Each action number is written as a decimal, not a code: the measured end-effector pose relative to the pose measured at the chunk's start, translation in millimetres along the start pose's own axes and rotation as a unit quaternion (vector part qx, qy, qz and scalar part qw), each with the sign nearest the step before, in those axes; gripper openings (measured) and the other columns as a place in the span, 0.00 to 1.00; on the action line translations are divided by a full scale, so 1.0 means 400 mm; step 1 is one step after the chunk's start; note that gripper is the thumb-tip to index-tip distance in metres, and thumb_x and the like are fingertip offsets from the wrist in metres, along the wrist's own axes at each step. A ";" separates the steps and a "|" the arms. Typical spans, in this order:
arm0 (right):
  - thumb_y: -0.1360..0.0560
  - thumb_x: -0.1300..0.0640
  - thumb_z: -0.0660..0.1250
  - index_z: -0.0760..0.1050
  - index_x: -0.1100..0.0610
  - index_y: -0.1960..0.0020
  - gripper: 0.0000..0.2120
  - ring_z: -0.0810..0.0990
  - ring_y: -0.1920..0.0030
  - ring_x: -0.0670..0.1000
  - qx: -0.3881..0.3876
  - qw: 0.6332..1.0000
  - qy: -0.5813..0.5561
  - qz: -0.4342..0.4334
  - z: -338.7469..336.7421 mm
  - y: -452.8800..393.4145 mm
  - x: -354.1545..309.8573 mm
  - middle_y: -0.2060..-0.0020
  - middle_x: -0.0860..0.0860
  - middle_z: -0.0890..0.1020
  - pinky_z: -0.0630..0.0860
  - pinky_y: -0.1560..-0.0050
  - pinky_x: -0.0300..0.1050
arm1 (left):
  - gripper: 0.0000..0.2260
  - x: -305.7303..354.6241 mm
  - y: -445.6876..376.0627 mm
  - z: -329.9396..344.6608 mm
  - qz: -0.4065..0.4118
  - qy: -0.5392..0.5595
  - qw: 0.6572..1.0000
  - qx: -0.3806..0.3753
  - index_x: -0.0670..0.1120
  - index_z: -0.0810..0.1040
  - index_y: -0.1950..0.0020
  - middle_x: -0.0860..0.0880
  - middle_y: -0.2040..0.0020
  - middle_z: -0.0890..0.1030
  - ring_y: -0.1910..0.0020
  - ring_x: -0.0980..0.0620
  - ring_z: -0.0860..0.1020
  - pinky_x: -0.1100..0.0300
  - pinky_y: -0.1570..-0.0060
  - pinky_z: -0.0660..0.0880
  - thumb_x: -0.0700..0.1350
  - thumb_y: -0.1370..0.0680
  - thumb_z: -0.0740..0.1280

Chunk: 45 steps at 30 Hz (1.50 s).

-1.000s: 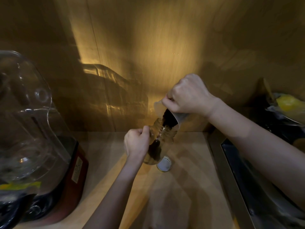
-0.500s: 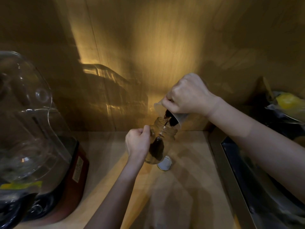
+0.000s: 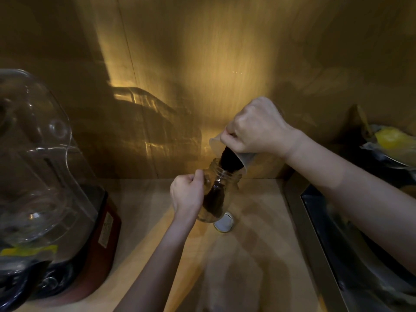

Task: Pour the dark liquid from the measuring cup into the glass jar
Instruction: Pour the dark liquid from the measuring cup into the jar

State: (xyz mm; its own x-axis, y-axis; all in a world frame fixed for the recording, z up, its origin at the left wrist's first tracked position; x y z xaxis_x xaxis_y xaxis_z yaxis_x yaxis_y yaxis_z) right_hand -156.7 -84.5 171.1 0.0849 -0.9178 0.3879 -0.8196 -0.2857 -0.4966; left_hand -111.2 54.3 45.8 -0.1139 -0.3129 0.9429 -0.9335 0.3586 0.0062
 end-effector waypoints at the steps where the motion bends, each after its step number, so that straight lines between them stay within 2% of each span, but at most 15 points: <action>1: 0.32 0.57 0.57 0.69 0.58 0.83 0.21 0.57 0.83 0.49 0.002 1.000 0.001 -0.001 -0.001 0.000 0.000 0.88 0.51 0.66 0.53 0.75 0.35 | 0.17 -0.001 0.000 0.000 0.000 0.001 1.000 0.000 0.44 0.66 0.75 0.42 0.72 0.63 0.73 0.48 0.63 0.55 0.68 0.62 0.47 0.26 0.60; 5: 0.32 0.58 0.57 0.68 0.58 0.83 0.21 0.57 0.84 0.49 0.001 1.000 -0.005 -0.007 -0.003 -0.003 -0.001 0.88 0.50 0.64 0.52 0.74 0.34 | 0.16 0.001 0.000 0.000 -0.002 0.000 1.000 0.003 0.43 0.67 0.74 0.42 0.70 0.63 0.71 0.46 0.63 0.54 0.67 0.63 0.47 0.26 0.60; 8: 0.32 0.58 0.57 0.68 0.58 0.83 0.21 0.57 0.84 0.48 0.004 1.000 -0.006 -0.012 -0.005 -0.007 0.001 0.86 0.49 0.60 0.52 0.74 0.35 | 0.17 0.001 0.000 -0.002 -0.006 0.006 1.000 0.003 0.43 0.67 0.75 0.42 0.73 0.63 0.72 0.47 0.64 0.55 0.67 0.64 0.47 0.26 0.60; 13: 0.31 0.58 0.57 0.67 0.58 0.83 0.22 0.58 0.83 0.48 0.020 0.999 -0.003 -0.032 0.000 -0.008 0.005 0.88 0.51 0.66 0.54 0.74 0.35 | 0.17 0.005 -0.002 -0.006 -0.002 0.023 1.000 -0.002 0.43 0.68 0.74 0.44 0.74 0.64 0.73 0.48 0.64 0.55 0.67 0.65 0.46 0.26 0.60; 18: 0.31 0.57 0.57 0.68 0.58 0.83 0.21 0.59 0.84 0.50 0.027 0.999 0.010 -0.038 -0.006 -0.013 0.005 0.88 0.52 0.68 0.54 0.74 0.36 | 0.18 0.009 -0.003 -0.011 -0.006 0.028 1.000 -0.001 0.43 0.67 0.75 0.45 0.75 0.63 0.74 0.49 0.63 0.55 0.67 0.63 0.46 0.26 0.60; 22: 0.32 0.59 0.58 0.68 0.58 0.83 0.20 0.64 0.86 0.52 0.020 0.999 0.002 -0.035 -0.003 -0.017 0.009 0.88 0.52 0.67 0.54 0.74 0.37 | 0.17 0.006 -0.009 -0.013 -0.007 0.020 1.000 0.000 0.43 0.67 0.74 0.42 0.71 0.65 0.71 0.46 0.65 0.55 0.66 0.64 0.47 0.26 0.60; 25: 0.32 0.58 0.58 0.69 0.59 0.83 0.20 0.65 0.86 0.52 0.014 0.999 0.008 -0.034 -0.003 -0.019 0.011 0.88 0.52 0.68 0.54 0.75 0.37 | 0.17 0.002 -0.012 -0.011 -0.007 0.024 1.000 -0.007 0.43 0.69 0.73 0.41 0.71 0.66 0.70 0.45 0.66 0.54 0.65 0.66 0.48 0.26 0.60; 39: 0.31 0.59 0.62 0.70 0.58 0.82 0.20 0.66 0.86 0.51 0.011 0.999 -0.001 -0.048 -0.001 -0.031 0.021 0.87 0.51 0.68 0.56 0.76 0.36 | 0.19 0.014 -0.023 -0.012 -0.027 0.039 0.999 -0.014 0.45 0.67 0.77 0.44 0.74 0.66 0.71 0.46 0.66 0.53 0.64 0.66 0.48 0.26 0.60; 43: 0.31 0.59 0.60 0.69 0.57 0.83 0.21 0.65 0.86 0.50 0.024 0.998 -0.001 -0.055 -0.001 -0.038 0.023 0.88 0.50 0.68 0.56 0.75 0.35 | 0.16 0.019 -0.027 -0.014 -0.027 0.033 0.999 -0.005 0.44 0.68 0.75 0.41 0.71 0.66 0.70 0.45 0.66 0.52 0.65 0.65 0.54 0.32 0.58; 45: 0.31 0.59 0.60 0.69 0.57 0.83 0.21 0.66 0.86 0.51 0.031 0.998 -0.004 -0.054 -0.005 -0.039 0.025 0.87 0.50 0.68 0.56 0.75 0.35 | 0.16 0.020 -0.028 -0.014 -0.027 0.034 0.999 -0.006 0.43 0.68 0.74 0.41 0.71 0.66 0.70 0.45 0.66 0.53 0.65 0.65 0.53 0.32 0.58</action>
State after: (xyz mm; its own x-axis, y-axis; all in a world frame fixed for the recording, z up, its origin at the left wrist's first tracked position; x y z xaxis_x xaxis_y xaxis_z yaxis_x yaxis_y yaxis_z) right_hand -144.0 -88.7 184.2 0.1751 -0.8831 0.4352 -0.7684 -0.3990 -0.5004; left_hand -99.6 52.8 55.2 -0.0405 -0.2718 0.9615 -0.9336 0.3533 0.0605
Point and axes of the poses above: each hand's wrist, its own y-axis away from the middle knuckle, its own z-axis out of the palm, x = y × z, the point moved 1 cm from there along -y, towards the middle knuckle
